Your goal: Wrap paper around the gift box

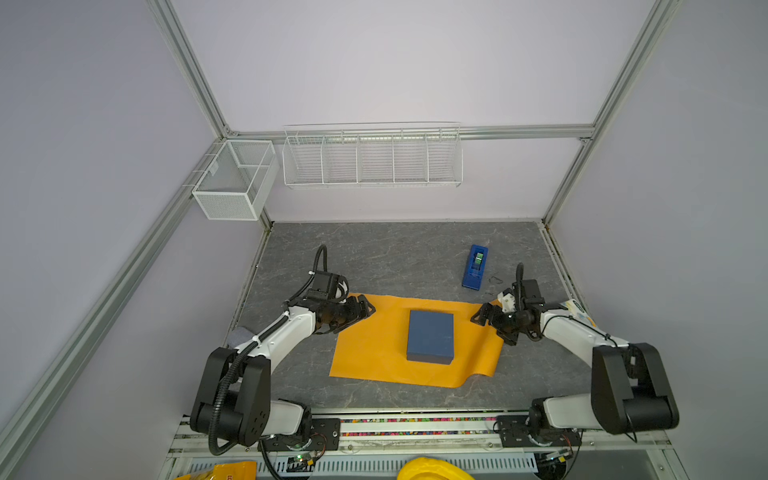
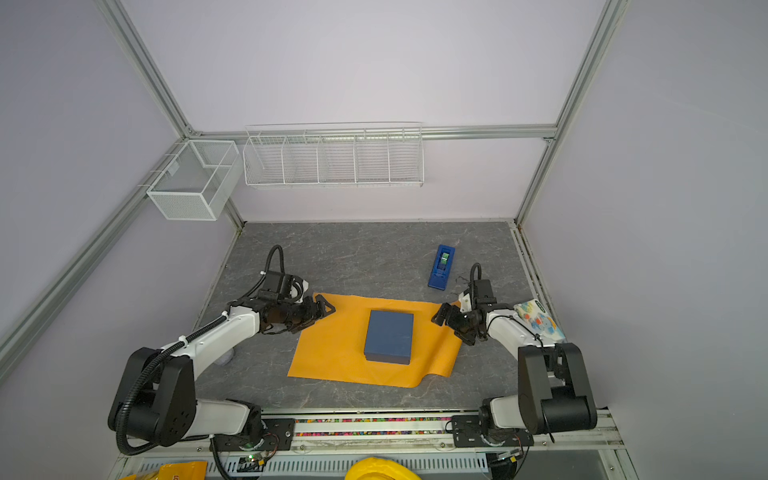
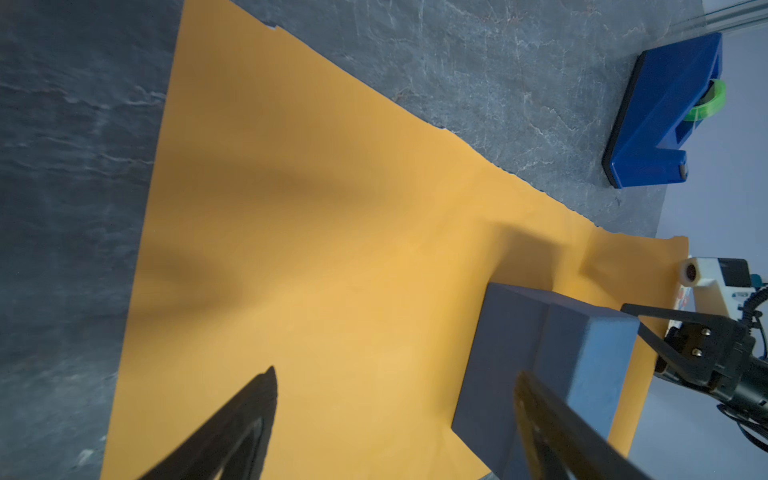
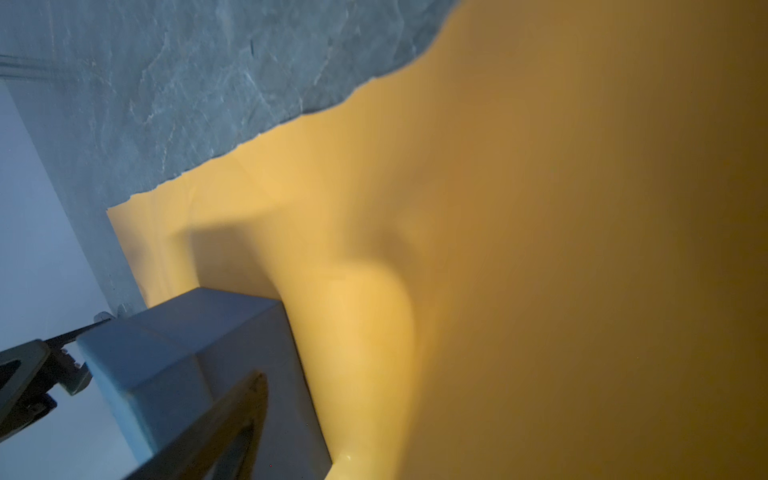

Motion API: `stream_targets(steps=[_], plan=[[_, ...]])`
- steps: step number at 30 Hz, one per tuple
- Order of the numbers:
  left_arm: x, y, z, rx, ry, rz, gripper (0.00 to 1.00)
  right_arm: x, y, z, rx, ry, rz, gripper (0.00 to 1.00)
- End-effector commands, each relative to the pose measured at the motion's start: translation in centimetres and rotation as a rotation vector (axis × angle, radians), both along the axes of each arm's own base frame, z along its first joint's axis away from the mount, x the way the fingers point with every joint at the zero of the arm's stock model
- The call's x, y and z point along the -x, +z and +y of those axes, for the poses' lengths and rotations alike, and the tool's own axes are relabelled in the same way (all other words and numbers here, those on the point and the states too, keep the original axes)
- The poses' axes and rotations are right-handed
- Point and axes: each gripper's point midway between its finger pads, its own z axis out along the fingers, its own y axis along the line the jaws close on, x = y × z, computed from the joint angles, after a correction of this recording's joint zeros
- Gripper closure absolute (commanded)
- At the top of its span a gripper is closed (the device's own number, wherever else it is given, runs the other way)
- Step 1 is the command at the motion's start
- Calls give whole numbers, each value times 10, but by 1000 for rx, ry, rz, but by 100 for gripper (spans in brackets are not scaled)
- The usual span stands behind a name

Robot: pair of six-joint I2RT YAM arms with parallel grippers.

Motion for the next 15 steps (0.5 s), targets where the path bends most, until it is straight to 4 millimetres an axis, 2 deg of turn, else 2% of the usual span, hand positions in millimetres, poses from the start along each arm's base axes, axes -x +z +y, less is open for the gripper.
stream_targets(steps=[1,7,10,15], plan=[[-3,3,-6,10,-19,-12,11,19,16,5,-39,49,-22,7],[-6,5,-10,13,-28,-14,11,32,53,13,-100,83,-106,10],[-7,6,-12,14,-30,-18,11,38,59,14,-112,80,-101,16],[-7,7,-14,13,-30,-18,11,53,55,5,-64,43,-26,30]])
